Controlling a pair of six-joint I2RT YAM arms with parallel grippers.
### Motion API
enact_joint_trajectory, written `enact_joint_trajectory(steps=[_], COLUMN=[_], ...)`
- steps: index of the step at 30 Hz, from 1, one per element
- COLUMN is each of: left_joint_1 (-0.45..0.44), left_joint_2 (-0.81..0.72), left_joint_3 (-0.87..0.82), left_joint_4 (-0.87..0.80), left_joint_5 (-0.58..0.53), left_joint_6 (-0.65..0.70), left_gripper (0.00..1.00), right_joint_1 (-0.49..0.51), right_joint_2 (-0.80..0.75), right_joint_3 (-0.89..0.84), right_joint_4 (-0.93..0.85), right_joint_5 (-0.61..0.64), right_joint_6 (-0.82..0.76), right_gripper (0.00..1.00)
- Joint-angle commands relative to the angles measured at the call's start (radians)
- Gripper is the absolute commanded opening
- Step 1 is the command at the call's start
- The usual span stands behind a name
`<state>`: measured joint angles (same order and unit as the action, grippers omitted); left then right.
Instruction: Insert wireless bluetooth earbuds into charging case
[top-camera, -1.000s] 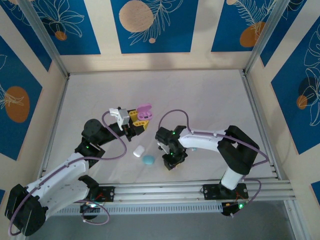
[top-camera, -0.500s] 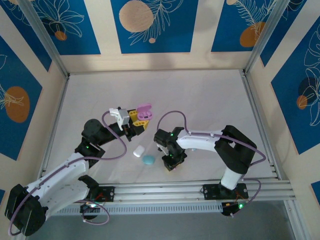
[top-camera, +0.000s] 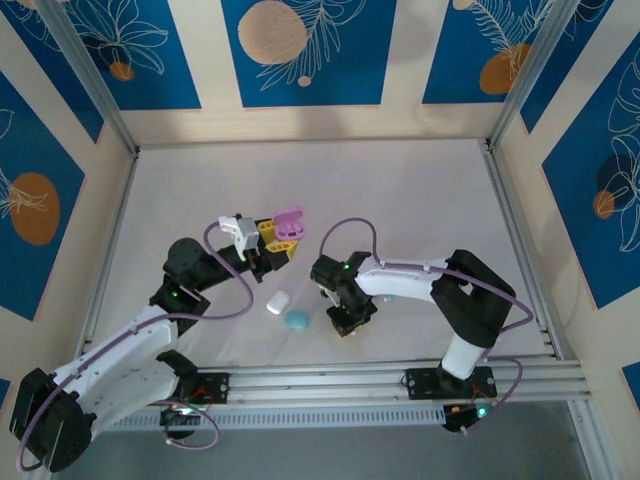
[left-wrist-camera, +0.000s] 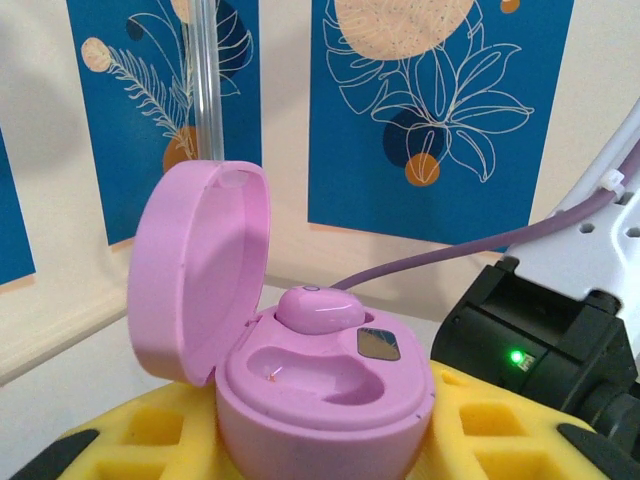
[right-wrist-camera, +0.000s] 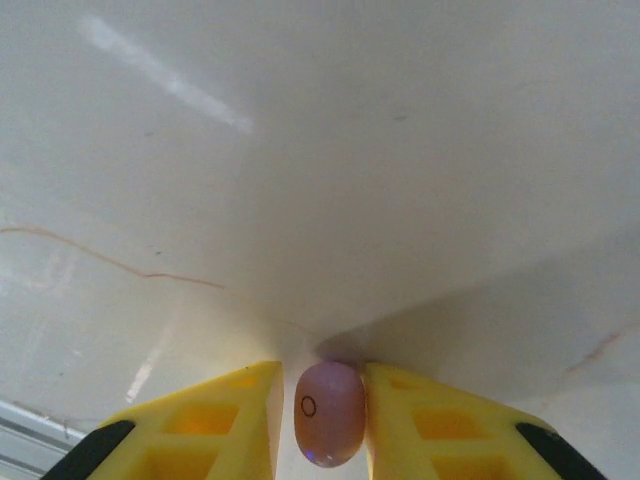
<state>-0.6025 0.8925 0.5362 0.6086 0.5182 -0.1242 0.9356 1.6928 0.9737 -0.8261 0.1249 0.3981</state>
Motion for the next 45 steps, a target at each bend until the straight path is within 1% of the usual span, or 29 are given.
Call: enact_joint_trajectory(steps=[1,9,11,15,20,23,27,31,35,40,45], left_joint_1=[-0.013,-0.014,-0.014,-0.013,-0.013,-0.013,-0.016,-0.036,-0.071,-0.134,-0.158], left_joint_2=[-0.006,0.0,0.003,0.014,0.028,0.047,0.091,0.145,0.201,0.259,0.285], left_joint_3=[0.022,0.025,0.024,0.024,0.022,0.021,0.029,0.041,0.041,0.04,0.041], left_joint_4=[0.023,0.025,0.028,0.035,0.046,0.053,0.078,0.091,0.144,0.211,0.247], left_joint_5=[-0.007,-0.005,-0.005,0.0,-0.003,-0.01,-0.025,-0.061,-0.106,-0.173,-0.206], left_joint_6=[-0.002,-0.003,-0.003,-0.009,-0.005,0.002,0.009,0.052,0.089,0.151,0.17], left_gripper=[0.38,0.38,0.39,0.39,0.39,0.39,0.37,0.36,0.35,0.35,0.35], right_joint_1=[-0.023,-0.046,-0.05,-0.065,-0.106,-0.135,-0.182,-0.207,-0.203,-0.131,-0.074], right_joint_2=[-0.039,-0.063,-0.081,-0.139,-0.282,-0.406,-0.559,-0.643,-0.644,-0.584,-0.493], right_joint_3=[-0.023,-0.032,-0.034,-0.037,-0.032,-0.002,0.069,0.163,0.261,0.362,0.433], right_joint_4=[-0.015,0.004,0.014,0.024,0.029,0.033,0.054,0.08,0.099,0.13,0.119], right_joint_5=[0.026,0.018,0.012,-0.023,-0.055,-0.067,-0.073,-0.069,-0.049,0.045,0.117], right_joint_6=[0.022,0.029,0.033,0.041,0.055,0.067,0.086,0.093,0.09,0.052,0.025], right_gripper=[0.28,0.24,0.23,0.22,0.22,0.22,0.22,0.22,0.22,0.22,0.22])
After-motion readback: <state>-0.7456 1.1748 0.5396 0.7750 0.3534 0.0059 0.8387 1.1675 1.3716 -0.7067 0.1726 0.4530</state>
